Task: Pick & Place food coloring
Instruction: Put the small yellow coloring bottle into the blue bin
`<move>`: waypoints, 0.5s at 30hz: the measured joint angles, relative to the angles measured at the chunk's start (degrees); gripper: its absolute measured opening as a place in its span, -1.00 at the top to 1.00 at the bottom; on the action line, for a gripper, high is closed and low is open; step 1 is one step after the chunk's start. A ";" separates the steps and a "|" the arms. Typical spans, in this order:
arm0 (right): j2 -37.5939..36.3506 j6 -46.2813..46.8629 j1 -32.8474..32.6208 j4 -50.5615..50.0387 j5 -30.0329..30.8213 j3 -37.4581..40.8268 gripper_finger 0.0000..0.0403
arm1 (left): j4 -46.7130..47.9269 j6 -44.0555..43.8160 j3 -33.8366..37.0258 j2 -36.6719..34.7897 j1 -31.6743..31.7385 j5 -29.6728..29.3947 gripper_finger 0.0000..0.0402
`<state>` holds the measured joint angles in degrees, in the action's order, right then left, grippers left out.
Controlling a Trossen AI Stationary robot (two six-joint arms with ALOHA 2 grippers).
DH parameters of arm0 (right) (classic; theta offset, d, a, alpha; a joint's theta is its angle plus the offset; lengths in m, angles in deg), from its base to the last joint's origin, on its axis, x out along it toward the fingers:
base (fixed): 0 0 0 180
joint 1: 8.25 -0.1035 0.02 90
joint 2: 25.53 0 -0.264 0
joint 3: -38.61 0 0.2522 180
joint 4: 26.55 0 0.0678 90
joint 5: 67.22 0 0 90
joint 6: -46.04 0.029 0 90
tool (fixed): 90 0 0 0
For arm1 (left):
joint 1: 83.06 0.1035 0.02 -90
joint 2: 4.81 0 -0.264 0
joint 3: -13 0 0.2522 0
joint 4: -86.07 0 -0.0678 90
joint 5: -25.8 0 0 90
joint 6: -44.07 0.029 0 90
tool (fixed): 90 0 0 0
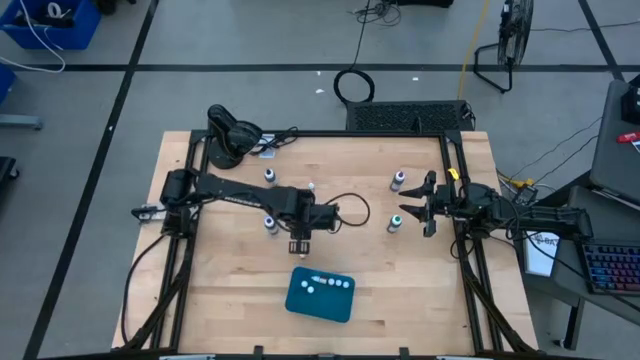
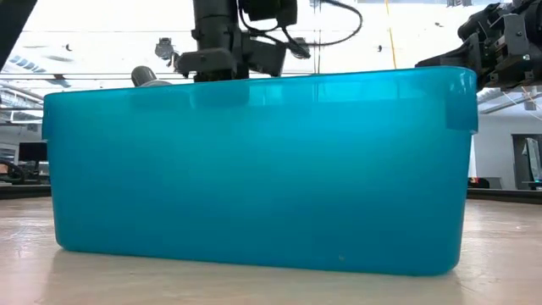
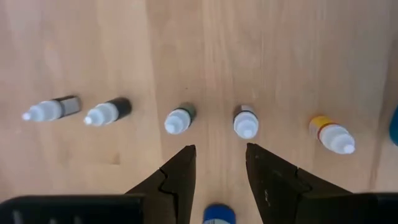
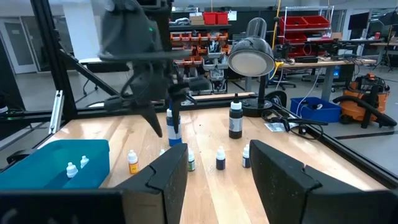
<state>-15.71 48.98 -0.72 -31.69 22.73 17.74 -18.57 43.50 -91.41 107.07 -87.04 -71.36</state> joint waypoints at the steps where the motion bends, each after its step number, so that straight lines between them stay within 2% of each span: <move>1: 0.00 0.00 0.00 0.00 0.00 0.00 0.21 | -0.12 0.69 0.20 0.02 0.21 0.65 0.28; 7: 0.00 0.00 0.00 0.00 0.00 0.00 0.21 | -1.58 3.09 1.56 0.03 -0.87 2.28 0.27; 11: 0.00 0.00 0.00 0.00 0.02 0.00 0.21 | -1.61 -0.02 2.35 0.02 -1.92 1.28 0.25; 15: 0.00 0.00 -0.01 0.00 0.02 0.00 0.21 | -1.40 -2.72 2.76 0.03 -3.92 1.14 0.15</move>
<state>-15.71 48.98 -0.72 -31.69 22.75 17.74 -19.97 40.78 -88.65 107.11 -90.96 -70.22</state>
